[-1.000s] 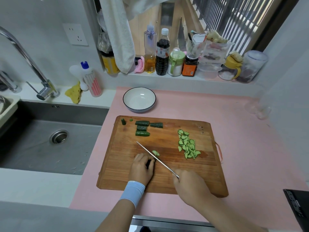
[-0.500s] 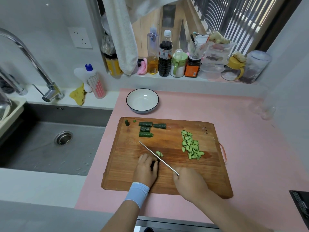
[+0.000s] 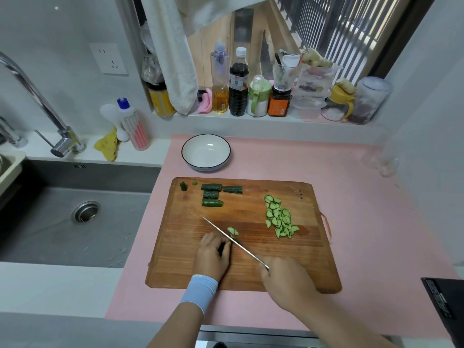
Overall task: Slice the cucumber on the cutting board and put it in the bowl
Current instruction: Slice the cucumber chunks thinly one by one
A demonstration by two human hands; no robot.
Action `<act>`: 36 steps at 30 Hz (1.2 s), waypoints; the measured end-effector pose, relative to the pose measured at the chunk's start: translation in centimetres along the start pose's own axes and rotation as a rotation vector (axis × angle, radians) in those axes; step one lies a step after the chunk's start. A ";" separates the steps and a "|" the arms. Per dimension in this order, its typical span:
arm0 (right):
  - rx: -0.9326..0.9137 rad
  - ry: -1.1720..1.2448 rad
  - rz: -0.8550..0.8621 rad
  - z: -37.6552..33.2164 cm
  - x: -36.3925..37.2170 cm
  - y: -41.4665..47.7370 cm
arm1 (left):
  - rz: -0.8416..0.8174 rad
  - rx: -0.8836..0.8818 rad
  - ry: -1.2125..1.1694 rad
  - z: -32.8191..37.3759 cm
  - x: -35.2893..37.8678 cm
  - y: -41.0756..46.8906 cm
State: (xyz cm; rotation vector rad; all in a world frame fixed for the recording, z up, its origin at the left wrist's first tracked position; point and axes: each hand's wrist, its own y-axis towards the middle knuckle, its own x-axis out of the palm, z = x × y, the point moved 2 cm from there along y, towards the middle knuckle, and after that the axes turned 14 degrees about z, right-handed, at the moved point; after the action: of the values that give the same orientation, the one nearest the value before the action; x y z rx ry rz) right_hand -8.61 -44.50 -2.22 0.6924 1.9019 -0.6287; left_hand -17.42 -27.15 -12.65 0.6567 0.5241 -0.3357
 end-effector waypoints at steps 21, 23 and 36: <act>0.003 -0.016 -0.005 -0.2 0.3 0.0 | 0.020 -0.007 0.014 0.2 -0.1 0.0; -0.002 -0.007 0.003 0.2 -0.1 -0.5 | 0.022 -0.006 0.010 0.3 -0.2 0.0; 0.063 0.015 -0.054 -0.5 1.0 0.9 | 0.015 -0.020 -0.007 0.0 0.0 0.0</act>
State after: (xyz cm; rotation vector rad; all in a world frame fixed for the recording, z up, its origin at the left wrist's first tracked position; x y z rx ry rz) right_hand -8.63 -43.32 -3.06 0.6895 1.9270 -0.7222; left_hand -17.45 -27.14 -12.63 0.6393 0.5155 -0.3180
